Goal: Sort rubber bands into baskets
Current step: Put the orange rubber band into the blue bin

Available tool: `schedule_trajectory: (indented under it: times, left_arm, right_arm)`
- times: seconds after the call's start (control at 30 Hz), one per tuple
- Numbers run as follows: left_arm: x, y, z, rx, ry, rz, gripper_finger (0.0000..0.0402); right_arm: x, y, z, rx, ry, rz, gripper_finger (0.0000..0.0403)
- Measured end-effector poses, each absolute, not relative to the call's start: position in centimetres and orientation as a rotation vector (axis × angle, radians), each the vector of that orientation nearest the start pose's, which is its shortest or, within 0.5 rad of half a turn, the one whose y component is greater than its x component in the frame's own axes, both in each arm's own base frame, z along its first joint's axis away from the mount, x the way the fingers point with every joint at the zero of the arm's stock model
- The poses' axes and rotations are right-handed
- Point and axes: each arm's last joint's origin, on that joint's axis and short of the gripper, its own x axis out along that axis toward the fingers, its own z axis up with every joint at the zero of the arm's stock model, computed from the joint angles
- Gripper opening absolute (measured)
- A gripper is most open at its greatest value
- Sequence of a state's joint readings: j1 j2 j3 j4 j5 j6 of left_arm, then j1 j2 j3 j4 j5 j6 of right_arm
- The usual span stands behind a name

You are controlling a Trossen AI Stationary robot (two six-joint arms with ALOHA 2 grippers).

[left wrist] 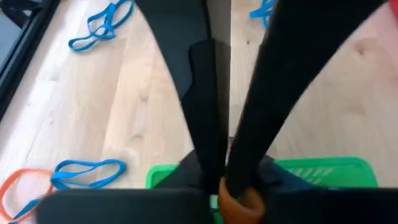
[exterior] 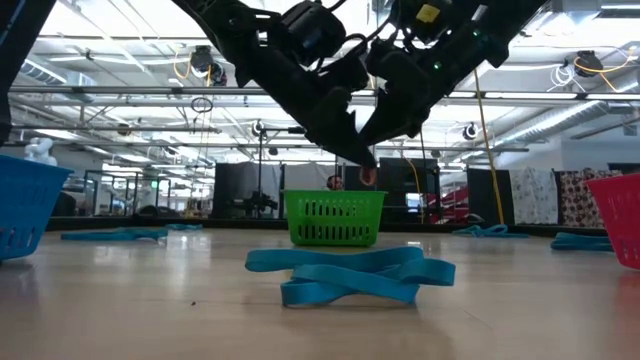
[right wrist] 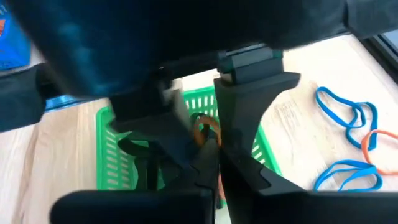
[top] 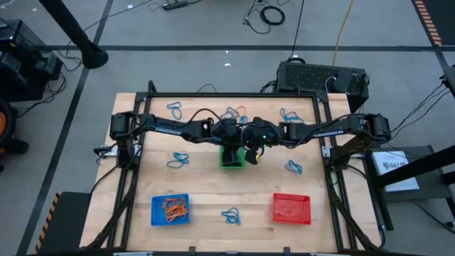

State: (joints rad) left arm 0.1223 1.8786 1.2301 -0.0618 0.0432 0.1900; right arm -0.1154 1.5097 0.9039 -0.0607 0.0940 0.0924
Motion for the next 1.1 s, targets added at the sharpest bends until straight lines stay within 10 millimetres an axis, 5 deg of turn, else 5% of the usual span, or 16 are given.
schedule_trajectory:
  times: [0.1, 0.37, 0.63, 0.87, 1.1]
  left_arm:
    - [40.1, 4.8, 19.1, 0.130, 0.722, 0.009, 0.0015]
    - [40.1, 4.7, 19.0, 0.122, 0.727, 0.005, 0.0015]
    - [38.9, 4.7, 19.4, 0.130, 0.841, 0.032, 0.0016]
    - [35.8, 3.6, 22.7, 0.066, 1.039, 0.029, 0.0012]
    - [30.2, -0.3, 27.5, -0.167, 1.227, 0.000, 0.0006]
  right_arm:
    - [31.3, -3.9, 21.7, 0.083, 0.666, -0.229, 0.0033]
    - [30.9, -4.8, 21.6, -0.070, 0.706, -0.327, 0.0088]
    - [30.0, -4.8, 20.7, -0.036, 0.833, -0.328, 0.0174]
    - [29.5, -4.5, 20.2, 0.020, 0.903, -0.346, 0.0203]
    - [29.7, -3.3, 20.0, 0.065, 0.896, -0.336, 0.0200]
